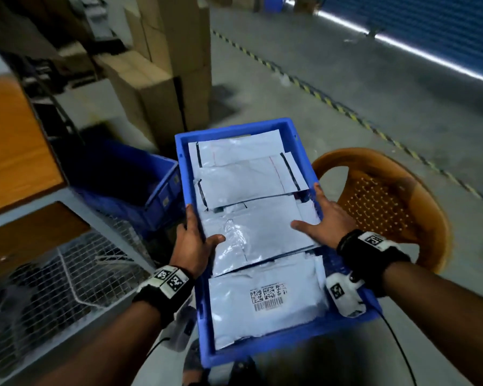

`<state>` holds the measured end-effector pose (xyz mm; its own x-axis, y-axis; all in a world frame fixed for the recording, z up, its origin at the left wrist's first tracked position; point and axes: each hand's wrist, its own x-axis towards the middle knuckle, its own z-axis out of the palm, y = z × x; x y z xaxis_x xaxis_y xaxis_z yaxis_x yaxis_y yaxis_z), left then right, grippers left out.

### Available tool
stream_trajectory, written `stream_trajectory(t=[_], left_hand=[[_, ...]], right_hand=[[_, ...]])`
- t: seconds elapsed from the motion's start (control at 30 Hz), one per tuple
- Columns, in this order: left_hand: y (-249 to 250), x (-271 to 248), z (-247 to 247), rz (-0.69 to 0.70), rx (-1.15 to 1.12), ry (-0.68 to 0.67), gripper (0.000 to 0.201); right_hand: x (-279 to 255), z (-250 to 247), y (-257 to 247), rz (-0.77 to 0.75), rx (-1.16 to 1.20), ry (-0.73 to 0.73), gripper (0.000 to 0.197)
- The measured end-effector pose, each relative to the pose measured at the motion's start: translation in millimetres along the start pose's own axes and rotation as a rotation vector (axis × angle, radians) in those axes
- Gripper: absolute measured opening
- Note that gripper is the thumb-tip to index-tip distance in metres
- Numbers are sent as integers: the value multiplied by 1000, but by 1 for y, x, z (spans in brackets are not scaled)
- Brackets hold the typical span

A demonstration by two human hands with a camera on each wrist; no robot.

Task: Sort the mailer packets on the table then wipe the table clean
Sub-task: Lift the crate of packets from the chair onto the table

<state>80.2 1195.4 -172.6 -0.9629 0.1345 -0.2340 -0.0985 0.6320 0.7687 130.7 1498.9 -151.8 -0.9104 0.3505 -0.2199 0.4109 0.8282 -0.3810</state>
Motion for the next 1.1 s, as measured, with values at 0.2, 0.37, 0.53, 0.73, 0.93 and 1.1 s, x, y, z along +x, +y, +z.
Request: stream_trajectory(t=[0.2,0.37,0.53,0.73,0.93,1.1], left_hand=[[21,-20,-80,40,20,127,105],[40,-33,-155,53,88,192,106],[56,-47,-226,91,140,277,101],[38,-67,-319,102,22,359,83],[-8,-95,-430,106,-8,455,71],[-41,-114,-516,90,110,537,54]], right_hand=[[-12,-37,-70,-93,0,7,124],[-21,-76,-135,-160,34,6,120],[-22,-106,-213,-212,123,-9,118],[-36,-124,-326,-311,64,15,114],[-65,-109,-448,-441,12,49,110],[-82,-76,-535,-485,111,23,102]])
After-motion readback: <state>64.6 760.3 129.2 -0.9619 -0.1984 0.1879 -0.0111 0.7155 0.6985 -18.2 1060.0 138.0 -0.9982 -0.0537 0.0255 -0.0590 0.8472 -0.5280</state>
